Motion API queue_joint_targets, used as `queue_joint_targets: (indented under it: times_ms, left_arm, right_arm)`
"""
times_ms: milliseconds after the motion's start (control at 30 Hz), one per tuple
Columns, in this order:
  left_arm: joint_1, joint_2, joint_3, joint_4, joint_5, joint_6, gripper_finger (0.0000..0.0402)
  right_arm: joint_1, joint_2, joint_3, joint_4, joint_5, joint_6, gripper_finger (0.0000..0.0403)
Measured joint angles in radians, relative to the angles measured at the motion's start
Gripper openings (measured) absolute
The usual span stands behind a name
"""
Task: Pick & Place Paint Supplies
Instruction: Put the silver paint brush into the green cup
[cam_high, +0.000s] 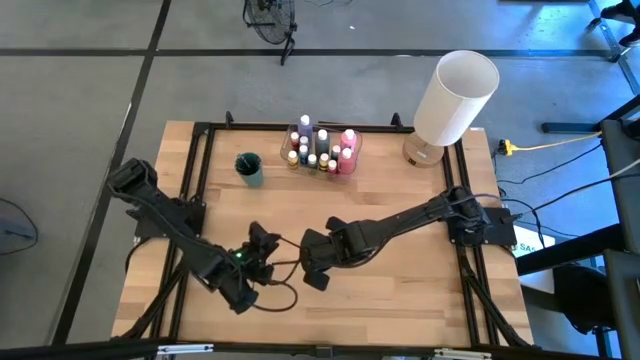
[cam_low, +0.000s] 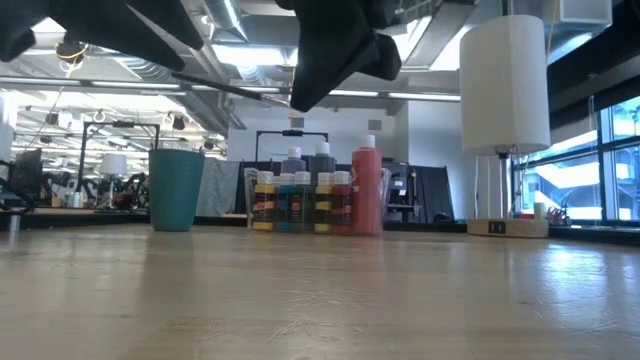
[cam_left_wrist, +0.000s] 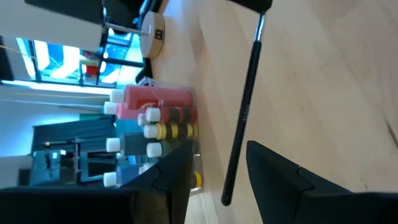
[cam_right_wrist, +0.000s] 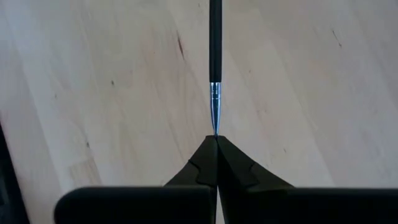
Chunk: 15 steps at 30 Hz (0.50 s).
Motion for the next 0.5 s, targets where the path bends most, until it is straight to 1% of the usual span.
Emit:
queue_joint_targets:
  times_ms: [233,500]
  left_arm:
    - [0.03,0.0,0.0,0.0,0.092,0.001,0.0143]
    - [0.032,-0.001,0.0,0.0,0.088,0.013,0.0143]
  right_arm:
    - [0.0,0.0,0.0,-0.001,0.011,-0.007,0.0]
    - [0.0,0.0,0.0,0.007,0.011,-0.028,0.0]
